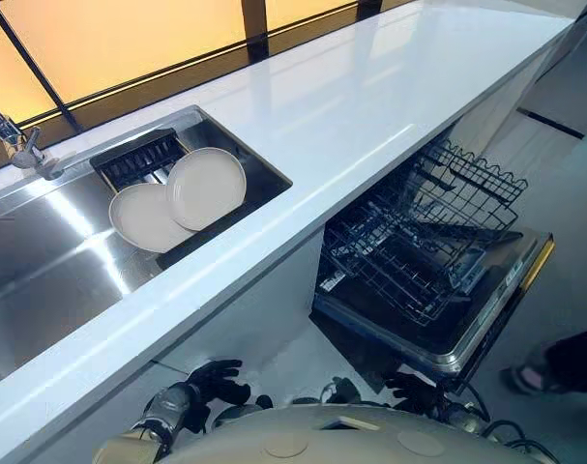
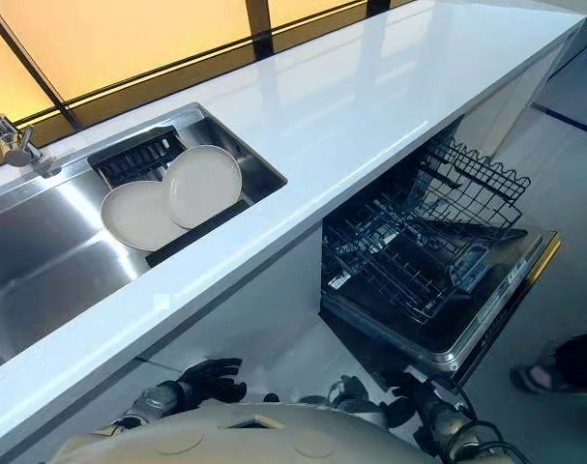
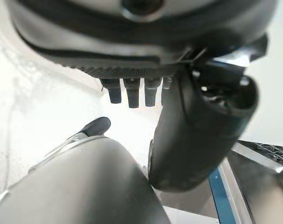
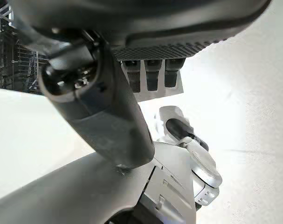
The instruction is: Pick up plates and place into dishwasher.
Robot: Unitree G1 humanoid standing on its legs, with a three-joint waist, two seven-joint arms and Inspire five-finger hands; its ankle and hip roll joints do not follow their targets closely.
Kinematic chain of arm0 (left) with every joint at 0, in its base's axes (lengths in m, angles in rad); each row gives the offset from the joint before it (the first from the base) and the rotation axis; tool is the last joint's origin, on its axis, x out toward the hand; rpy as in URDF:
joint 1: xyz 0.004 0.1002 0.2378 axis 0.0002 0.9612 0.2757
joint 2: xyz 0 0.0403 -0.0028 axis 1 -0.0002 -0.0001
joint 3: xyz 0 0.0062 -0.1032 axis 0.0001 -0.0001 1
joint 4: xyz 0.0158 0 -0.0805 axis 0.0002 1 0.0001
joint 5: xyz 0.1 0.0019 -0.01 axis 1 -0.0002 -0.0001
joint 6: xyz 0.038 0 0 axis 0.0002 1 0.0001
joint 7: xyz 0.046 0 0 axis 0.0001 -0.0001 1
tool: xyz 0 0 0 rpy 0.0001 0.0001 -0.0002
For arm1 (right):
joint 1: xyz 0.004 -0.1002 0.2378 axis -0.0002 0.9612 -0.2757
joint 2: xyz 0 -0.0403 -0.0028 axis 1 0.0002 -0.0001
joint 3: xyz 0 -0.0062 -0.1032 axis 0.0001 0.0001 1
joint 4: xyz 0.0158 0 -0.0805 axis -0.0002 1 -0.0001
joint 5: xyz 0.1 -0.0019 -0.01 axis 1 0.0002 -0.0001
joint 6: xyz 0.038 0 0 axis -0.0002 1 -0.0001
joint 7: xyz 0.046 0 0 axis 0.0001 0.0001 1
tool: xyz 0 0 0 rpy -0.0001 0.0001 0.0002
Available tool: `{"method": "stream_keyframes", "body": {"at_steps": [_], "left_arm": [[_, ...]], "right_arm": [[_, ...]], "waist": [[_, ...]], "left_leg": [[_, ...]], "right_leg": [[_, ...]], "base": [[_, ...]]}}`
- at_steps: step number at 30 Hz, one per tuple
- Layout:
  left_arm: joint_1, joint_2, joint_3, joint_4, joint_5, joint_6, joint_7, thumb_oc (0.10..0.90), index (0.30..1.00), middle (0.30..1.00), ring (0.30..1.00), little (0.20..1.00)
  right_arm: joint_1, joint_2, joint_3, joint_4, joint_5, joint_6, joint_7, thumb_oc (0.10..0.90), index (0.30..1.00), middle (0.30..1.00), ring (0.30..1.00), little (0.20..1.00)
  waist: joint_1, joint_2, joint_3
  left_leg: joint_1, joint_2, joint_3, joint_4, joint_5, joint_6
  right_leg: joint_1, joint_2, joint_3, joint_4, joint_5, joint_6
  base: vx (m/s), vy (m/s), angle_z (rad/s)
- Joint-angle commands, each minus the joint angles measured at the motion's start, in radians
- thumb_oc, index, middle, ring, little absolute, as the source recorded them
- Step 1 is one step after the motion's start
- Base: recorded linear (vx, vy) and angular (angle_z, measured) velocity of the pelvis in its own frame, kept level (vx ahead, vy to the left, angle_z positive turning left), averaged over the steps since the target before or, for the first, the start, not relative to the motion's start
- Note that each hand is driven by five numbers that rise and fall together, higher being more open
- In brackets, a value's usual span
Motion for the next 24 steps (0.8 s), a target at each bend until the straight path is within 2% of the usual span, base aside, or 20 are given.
{"method": "stream_keyframes", "body": {"at_steps": [1,12,15,17,19,22,24], "left_arm": [[-0.031,-0.011,-0.03,0.073,0.014,-0.015,-0.012,0.8,0.9,0.9,0.9,0.9],[-0.031,-0.01,-0.028,0.076,0.012,-0.023,0.021,0.8,0.9,0.9,0.9,0.9],[-0.036,-0.006,-0.037,0.068,0.089,-0.122,0.085,0.8,0.9,0.9,0.9,0.9],[-0.041,0.003,-0.089,0.033,0.211,-0.25,0.166,0.8,0.9,0.9,0.9,0.9],[-0.058,0.015,-0.163,-0.026,0.269,-0.33,0.218,0.8,0.9,0.9,0.9,0.9],[-0.097,0.046,-0.253,-0.184,0.248,-0.375,0.187,0.8,0.9,0.9,0.9,0.9],[-0.124,0.074,-0.293,-0.331,0.177,-0.371,0.111,0.8,0.9,0.9,0.9,0.9]], "right_arm": [[-0.081,0.047,0.019,0.021,-0.001,-0.044,0.008,0.8,0.9,0.9,0.9,0.9],[-0.081,0.049,0.019,0.025,-0.003,-0.046,0.004,0.8,0.9,0.9,0.9,0.9],[-0.084,0.051,0.024,0.029,-0.002,-0.044,0.002,0.8,0.9,0.9,0.9,0.9],[-0.086,0.048,0.033,0.028,-0.005,-0.044,0.004,0.8,0.9,0.9,0.9,0.9],[-0.092,0.038,0.046,0.018,-0.002,-0.037,0.01,0.8,0.9,0.9,0.9,0.9],[-0.102,0.018,0.059,-0.008,0.005,-0.025,0.023,0.8,0.9,0.9,0.9,0.9],[-0.11,0.009,0.067,-0.021,0.017,-0.016,0.029,0.8,0.9,0.9,0.9,0.9]], "waist": [[0.008,0.018,0.016],[0.008,0.017,0.014],[0.007,0.016,0.015],[0.006,0.018,0.016],[0.003,0.023,0.023],[0.0,0.034,0.036],[0.001,0.039,0.042]], "left_leg": [[-0.014,-0.057,0.023,0.041,-0.109,0.034],[-0.012,-0.058,0.021,0.037,-0.108,0.035],[-0.011,-0.057,0.023,0.036,-0.108,0.033],[-0.013,-0.055,0.026,0.036,-0.107,0.032],[-0.016,-0.053,0.028,0.038,-0.107,0.031],[-0.02,-0.051,0.026,0.038,-0.105,0.032],[-0.02,-0.051,0.024,0.033,-0.101,0.035]], "right_leg": [[-0.05,0.052,-0.049,0.105,-0.106,-0.007],[-0.05,0.055,-0.048,0.105,-0.107,-0.007],[-0.049,0.055,-0.046,0.105,-0.108,-0.007],[-0.052,0.056,-0.044,0.106,-0.106,-0.006],[-0.058,0.056,-0.042,0.112,-0.106,-0.004],[-0.068,0.055,-0.04,0.122,-0.106,0.0],[-0.072,0.055,-0.039,0.126,-0.104,0.002]], "base": [[0.05,-0.45,0.12],[0.0,0.0,0.0],[0.0,0.0,0.0],[0.0,0.0,0.0],[-0.02,0.013,0.0],[-0.05,0.028,-0.05],[-0.04,0.02,-0.02]]}}
